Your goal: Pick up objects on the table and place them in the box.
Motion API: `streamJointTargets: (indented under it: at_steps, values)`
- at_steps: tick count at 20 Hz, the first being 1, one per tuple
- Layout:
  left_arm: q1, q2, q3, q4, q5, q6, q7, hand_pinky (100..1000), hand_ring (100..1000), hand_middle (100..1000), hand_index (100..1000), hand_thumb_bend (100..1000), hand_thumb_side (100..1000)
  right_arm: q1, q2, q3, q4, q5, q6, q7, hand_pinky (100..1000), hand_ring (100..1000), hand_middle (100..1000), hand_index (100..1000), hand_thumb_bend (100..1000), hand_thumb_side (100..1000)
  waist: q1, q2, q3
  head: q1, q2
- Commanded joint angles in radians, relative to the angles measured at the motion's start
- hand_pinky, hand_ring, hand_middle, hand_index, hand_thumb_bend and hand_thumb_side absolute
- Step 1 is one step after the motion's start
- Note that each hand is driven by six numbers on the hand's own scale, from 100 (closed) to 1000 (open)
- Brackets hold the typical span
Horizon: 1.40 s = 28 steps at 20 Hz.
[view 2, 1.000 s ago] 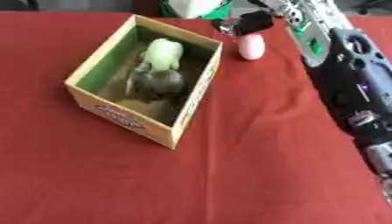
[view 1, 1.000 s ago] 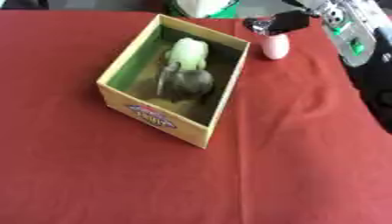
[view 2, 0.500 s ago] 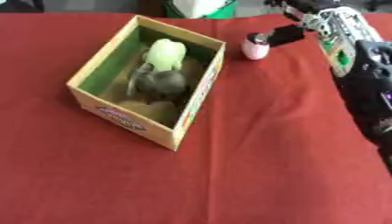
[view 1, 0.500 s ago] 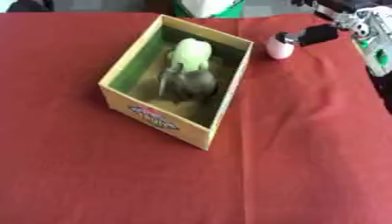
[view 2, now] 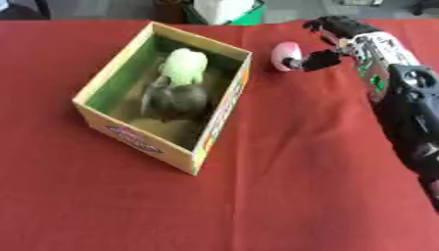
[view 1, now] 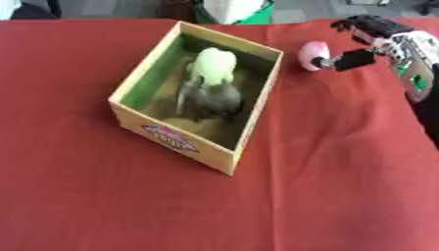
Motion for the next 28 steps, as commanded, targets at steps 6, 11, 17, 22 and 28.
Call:
streamJointTargets:
  at_steps: [6, 11, 17, 22, 28]
  values:
    - [-0.016, 0.013, 0.008, -0.017, -0.006, -0.002, -0.002, 755, 751, 770, 833, 335, 1000, -0.009, -0.006, -0.022, 0.032, 0.023, 0.026, -0.065, 870, 1000, 824, 934, 434, 784, 0.000, -0.009, 0.002, 0.003, -0.019]
    - [-0.015, 0.011, 0.008, -0.017, -0.007, -0.002, -0.004, 756, 752, 770, 833, 334, 1000, -0.006, 0.000, -0.019, 0.024, -0.016, 0.029, -0.100, 869, 1000, 777, 867, 376, 760, 0.001, -0.008, 0.003, 0.008, -0.014]
    - [-0.011, 0.010, 0.009, -0.017, -0.009, 0.000, -0.006, 758, 752, 770, 833, 332, 1000, 0.004, -0.012, -0.001, -0.032, -0.059, 0.021, -0.147, 848, 1000, 669, 758, 353, 617, -0.002, -0.007, -0.003, 0.017, -0.009]
    - [-0.012, 0.005, 0.009, -0.017, -0.010, 0.001, -0.012, 759, 752, 770, 833, 330, 1000, 0.009, -0.007, 0.016, -0.045, -0.092, 0.021, -0.143, 841, 1000, 656, 752, 252, 454, -0.004, -0.005, -0.002, 0.019, -0.010]
    - [-0.008, 0.003, 0.012, -0.017, -0.012, 0.003, -0.017, 761, 751, 768, 833, 328, 1000, 0.012, -0.001, 0.018, -0.043, -0.185, 0.027, -0.072, 835, 1000, 657, 758, 100, 208, -0.006, -0.003, -0.002, 0.023, -0.008]
